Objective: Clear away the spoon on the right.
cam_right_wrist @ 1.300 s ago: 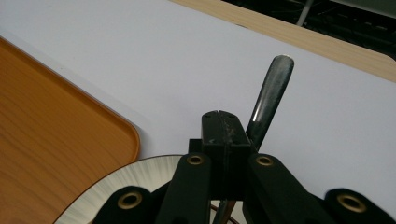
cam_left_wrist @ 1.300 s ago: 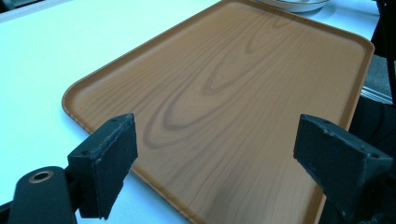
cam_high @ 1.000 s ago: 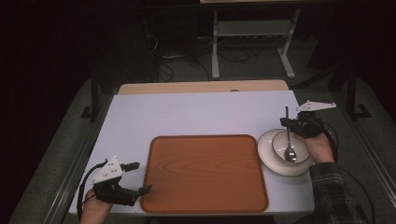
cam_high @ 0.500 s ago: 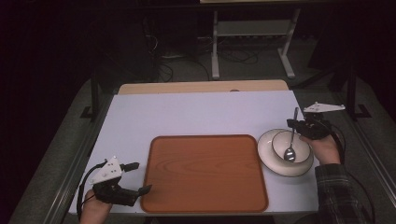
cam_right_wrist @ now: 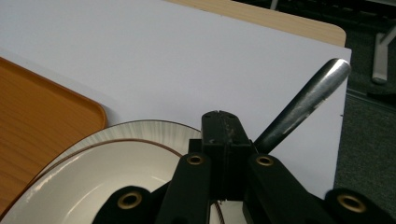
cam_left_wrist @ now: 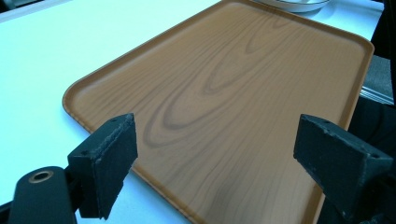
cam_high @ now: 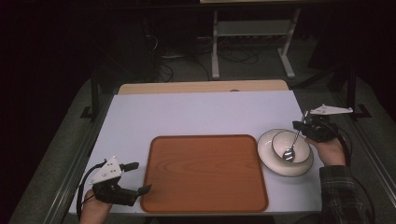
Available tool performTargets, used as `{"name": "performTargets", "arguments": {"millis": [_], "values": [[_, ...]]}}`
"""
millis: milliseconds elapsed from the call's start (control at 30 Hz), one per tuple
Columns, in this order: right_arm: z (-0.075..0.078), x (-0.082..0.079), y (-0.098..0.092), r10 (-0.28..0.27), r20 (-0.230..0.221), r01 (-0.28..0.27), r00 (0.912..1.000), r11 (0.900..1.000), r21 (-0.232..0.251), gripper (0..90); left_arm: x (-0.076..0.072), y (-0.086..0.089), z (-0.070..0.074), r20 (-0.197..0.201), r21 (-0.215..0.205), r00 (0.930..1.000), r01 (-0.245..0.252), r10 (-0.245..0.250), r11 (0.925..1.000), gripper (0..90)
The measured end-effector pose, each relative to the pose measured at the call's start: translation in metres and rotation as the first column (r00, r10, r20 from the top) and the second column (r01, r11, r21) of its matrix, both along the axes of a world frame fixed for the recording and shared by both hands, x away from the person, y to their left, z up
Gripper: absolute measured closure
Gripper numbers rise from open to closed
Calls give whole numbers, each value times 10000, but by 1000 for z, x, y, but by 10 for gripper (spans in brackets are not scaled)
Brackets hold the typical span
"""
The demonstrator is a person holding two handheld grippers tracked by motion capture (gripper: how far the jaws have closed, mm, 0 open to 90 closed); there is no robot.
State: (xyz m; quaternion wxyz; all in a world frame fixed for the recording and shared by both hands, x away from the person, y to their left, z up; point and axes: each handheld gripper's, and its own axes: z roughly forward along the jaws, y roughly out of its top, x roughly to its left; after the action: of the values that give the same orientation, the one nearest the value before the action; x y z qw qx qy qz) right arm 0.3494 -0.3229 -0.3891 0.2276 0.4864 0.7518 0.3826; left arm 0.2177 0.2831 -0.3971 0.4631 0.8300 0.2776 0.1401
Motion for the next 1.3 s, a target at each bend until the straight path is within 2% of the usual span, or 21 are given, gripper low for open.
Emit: {"name": "performTargets", "arguments": {"millis": [533, 1300], "values": [[-1, -13, -9, -404, -100, 403, 9991, 9992, -49, 894, 0, 1, 1, 40, -35, 10000, 1, -1, 10000, 130], [0, -40, -27, -861, -99, 860, 9962, 9962, -111, 894, 0, 2, 1, 34, -81, 10000, -65, 66, 9999, 130]]}}
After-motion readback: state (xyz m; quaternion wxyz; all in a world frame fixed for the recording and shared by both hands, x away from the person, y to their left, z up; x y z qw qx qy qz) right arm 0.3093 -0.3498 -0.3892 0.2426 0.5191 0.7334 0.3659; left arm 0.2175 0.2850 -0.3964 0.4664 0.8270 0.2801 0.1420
